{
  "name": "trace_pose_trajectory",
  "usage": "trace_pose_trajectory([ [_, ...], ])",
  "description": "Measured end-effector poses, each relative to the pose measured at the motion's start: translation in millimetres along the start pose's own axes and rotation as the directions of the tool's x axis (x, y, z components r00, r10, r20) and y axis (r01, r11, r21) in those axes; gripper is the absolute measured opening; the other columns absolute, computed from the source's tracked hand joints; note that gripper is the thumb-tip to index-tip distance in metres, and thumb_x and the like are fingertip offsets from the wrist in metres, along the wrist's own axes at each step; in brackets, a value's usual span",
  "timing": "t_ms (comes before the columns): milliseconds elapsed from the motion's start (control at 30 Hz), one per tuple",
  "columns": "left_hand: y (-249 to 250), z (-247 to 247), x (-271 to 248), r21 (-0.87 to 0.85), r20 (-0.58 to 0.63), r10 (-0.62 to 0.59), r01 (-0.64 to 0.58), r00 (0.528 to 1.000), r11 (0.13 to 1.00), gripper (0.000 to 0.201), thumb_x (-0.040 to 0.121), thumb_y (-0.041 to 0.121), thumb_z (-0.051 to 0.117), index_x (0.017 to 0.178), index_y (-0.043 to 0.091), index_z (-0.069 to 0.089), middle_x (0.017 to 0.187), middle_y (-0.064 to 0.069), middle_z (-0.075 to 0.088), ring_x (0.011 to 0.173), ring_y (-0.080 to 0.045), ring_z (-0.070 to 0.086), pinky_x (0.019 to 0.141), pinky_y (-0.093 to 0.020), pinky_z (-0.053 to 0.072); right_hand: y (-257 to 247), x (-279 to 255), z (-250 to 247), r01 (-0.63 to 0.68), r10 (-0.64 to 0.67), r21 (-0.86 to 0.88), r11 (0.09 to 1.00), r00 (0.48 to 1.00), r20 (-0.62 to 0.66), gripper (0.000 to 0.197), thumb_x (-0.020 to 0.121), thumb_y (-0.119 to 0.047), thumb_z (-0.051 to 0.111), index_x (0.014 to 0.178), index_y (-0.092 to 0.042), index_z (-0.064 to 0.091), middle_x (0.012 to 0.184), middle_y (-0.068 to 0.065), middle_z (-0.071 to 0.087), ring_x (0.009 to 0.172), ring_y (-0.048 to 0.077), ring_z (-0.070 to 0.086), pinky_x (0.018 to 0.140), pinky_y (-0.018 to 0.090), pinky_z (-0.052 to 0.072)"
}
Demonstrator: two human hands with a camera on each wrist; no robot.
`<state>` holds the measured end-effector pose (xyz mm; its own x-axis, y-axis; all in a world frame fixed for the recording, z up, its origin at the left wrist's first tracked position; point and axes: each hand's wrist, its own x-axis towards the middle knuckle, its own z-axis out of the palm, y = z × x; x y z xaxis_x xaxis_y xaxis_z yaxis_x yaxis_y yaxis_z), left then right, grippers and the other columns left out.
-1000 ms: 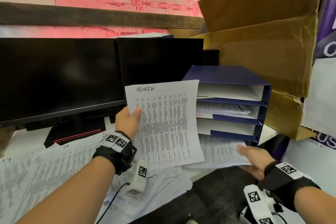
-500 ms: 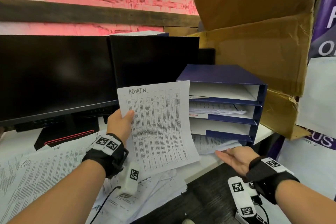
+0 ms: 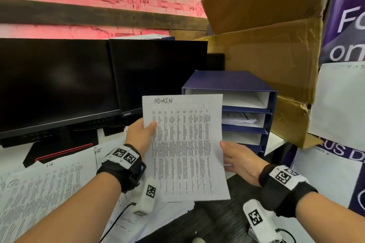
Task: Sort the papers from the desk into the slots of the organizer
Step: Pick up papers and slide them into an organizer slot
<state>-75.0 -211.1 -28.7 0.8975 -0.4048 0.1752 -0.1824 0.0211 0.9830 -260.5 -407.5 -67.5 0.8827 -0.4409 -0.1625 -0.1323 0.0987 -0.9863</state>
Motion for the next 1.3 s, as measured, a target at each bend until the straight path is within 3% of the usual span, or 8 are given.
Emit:
trace_pose_trajectory([
  [100,2,16,-2,0.059,0.055,-0.02,0.017,0.998,0.998,0.021,0.098,0.015,0.05,0.115,0.014,0.061,0.106,-0.001,0.069,0.092,-0.015,0.066,0.075,-0.031,0.054,-4,-5,-5,0.035,-0.03,0.045,0.998,0.995,-0.097,0.03,0.102,-0.023,0.043,0.117,-0.005,0.06,0.11,0.013,0.071,0.102,0.031,0.068,0.096,0.051,0.05],
  [267,-10,33,-9,0.231,0.259,-0.188,0.128,0.947,0.964,0.026,0.098,0.013,0.047,0.121,0.012,0.06,0.116,-0.007,0.067,0.104,-0.026,0.065,0.096,-0.049,0.05,0,-15,-28,-0.101,0.11,0.066,0.993,0.98,-0.166,0.028,0.099,-0.011,0.045,0.12,-0.002,0.061,0.108,0.018,0.071,0.098,0.036,0.068,0.084,0.045,0.054],
  [500,-11,45,-13,0.265,0.381,-0.261,0.166,0.887,0.95,0.022,0.098,0.015,0.049,0.114,0.012,0.063,0.116,-0.01,0.068,0.105,-0.027,0.066,0.096,-0.05,0.05,2,-28,-49,-0.251,0.265,0.087,0.964,0.93,-0.255,0.03,0.095,-0.012,0.048,0.12,0.002,0.057,0.099,0.024,0.069,0.081,0.036,0.067,0.072,0.039,0.053],
  [700,0,58,-9,0.181,0.367,-0.231,0.175,0.901,0.968,0.017,0.097,0.023,0.053,0.106,0.014,0.065,0.103,-0.009,0.073,0.095,-0.027,0.07,0.088,-0.053,0.054,-13,-32,-58,-0.168,0.196,0.11,0.98,0.922,-0.335,0.033,0.095,-0.017,0.048,0.12,0.001,0.059,0.113,0.03,0.064,0.082,0.038,0.064,0.083,0.046,0.052],
  [833,-2,60,-10,0.18,0.422,-0.274,0.216,0.864,0.96,0.02,0.097,0.017,0.051,0.113,0.014,0.063,0.104,-0.01,0.072,0.093,-0.028,0.07,0.078,-0.048,0.058,-25,-35,-66,-0.178,0.207,0.116,0.977,0.918,-0.339,0.031,0.094,-0.019,0.048,0.116,-0.002,0.06,0.103,0.026,0.068,0.082,0.038,0.064,0.091,0.05,0.049],
  [1033,-5,65,-14,0.205,0.447,-0.284,0.211,0.848,0.956,0.016,0.099,0.018,0.05,0.1,0.007,0.061,0.078,-0.01,0.07,0.056,-0.019,0.064,0.051,-0.031,0.053,-31,-32,-76,-0.133,0.164,0.1,0.986,0.884,-0.438,0.023,0.094,-0.017,0.049,0.106,0.0,0.058,0.092,0.024,0.067,0.075,0.037,0.064,0.081,0.045,0.052],
  [1200,-1,73,-14,0.212,0.452,-0.279,0.202,0.847,0.956,0.014,0.097,0.016,0.053,0.102,0.007,0.061,0.09,-0.01,0.072,0.076,-0.023,0.07,0.063,-0.035,0.057,-44,-22,-74,-0.023,0.075,0.109,0.994,0.864,-0.497,0.029,0.098,-0.025,0.05,0.119,-0.005,0.058,0.109,0.02,0.068,0.1,0.037,0.066,0.092,0.049,0.051],
  [1300,-2,76,-5,0.244,0.366,-0.172,0.084,0.915,0.966,0.016,0.096,0.015,0.054,0.087,0.01,0.066,0.084,-0.009,0.071,0.081,-0.03,0.068,0.081,-0.045,0.056,-48,-25,-67,-0.045,0.083,0.104,0.994,0.916,-0.393,0.028,0.1,-0.032,0.046,0.113,-0.011,0.06,0.101,0.014,0.072,0.093,0.031,0.068,0.075,0.045,0.055],
])
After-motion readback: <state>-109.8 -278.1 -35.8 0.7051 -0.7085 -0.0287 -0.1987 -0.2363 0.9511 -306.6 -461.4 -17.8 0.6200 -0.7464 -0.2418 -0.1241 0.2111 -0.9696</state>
